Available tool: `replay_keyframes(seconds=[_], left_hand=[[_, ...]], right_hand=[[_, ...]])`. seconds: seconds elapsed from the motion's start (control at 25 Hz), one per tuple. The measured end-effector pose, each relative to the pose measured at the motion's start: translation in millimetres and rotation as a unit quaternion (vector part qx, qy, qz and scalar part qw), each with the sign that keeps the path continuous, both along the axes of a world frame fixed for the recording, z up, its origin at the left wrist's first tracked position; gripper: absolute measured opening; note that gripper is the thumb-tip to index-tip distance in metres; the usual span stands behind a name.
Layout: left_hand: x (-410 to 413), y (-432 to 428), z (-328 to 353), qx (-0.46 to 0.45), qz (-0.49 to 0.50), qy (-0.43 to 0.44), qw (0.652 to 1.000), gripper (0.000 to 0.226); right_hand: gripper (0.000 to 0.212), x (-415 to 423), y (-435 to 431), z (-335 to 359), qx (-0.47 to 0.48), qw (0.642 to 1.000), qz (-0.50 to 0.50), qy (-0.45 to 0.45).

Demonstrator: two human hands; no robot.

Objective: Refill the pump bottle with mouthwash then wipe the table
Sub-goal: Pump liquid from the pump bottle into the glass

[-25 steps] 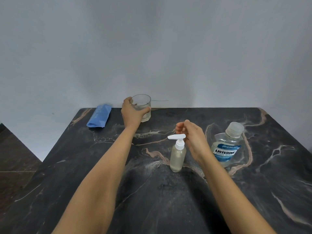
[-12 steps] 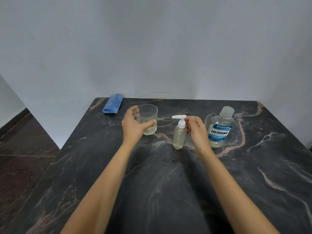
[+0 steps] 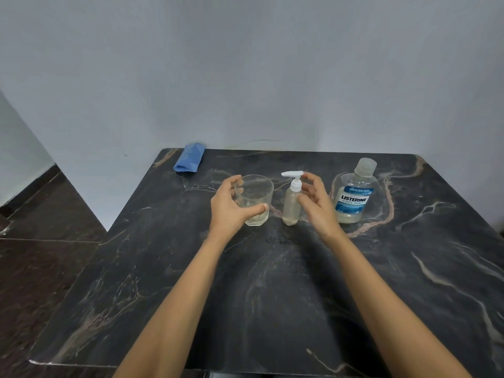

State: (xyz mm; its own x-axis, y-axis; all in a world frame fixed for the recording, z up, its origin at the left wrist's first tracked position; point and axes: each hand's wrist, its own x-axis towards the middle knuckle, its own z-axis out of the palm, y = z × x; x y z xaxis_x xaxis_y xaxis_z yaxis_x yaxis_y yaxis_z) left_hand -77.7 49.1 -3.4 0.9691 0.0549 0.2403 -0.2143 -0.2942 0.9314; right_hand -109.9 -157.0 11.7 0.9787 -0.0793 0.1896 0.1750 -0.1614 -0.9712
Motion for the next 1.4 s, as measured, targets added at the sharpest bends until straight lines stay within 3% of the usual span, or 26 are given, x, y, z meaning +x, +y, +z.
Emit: replay_keyframes(seconds=[0.2, 0.48, 0.68, 1.04, 1.24, 1.4], left_hand=[[-4, -5, -6, -0.009, -0.012, 0.006, 1.0, 0.088], [-2, -6, -16, -0.003, -0.023, 0.004, 1.0, 0.087], [-1, -7, -19, -0.014, -0.034, 0.012, 0.999, 0.085], [0, -4, -25, -0.026, -0.058, 0.024, 0.998, 0.086], [1, -4, -27, -0.033, -0.063, 0.024, 0.997, 0.088], [2, -3, -28, -0.034, -0.071, 0.029, 0.996, 0.088]], right_hand=[[0.065, 1, -2, -6, -0.053, 0.998, 0.026, -0.012], [0.071, 6, -7, -12, -0.144, 0.986, 0.032, -0.072], [0.094, 17, -8, -12, -0.209, 0.974, 0.032, -0.083], [0.061, 29, -10, -17, -0.253, 0.952, 0.081, -0.152], [0.065, 31, -1, 1, -0.288, 0.94, 0.107, -0.147], [0.05, 31, 1, 6, -0.34, 0.92, 0.122, -0.15]])
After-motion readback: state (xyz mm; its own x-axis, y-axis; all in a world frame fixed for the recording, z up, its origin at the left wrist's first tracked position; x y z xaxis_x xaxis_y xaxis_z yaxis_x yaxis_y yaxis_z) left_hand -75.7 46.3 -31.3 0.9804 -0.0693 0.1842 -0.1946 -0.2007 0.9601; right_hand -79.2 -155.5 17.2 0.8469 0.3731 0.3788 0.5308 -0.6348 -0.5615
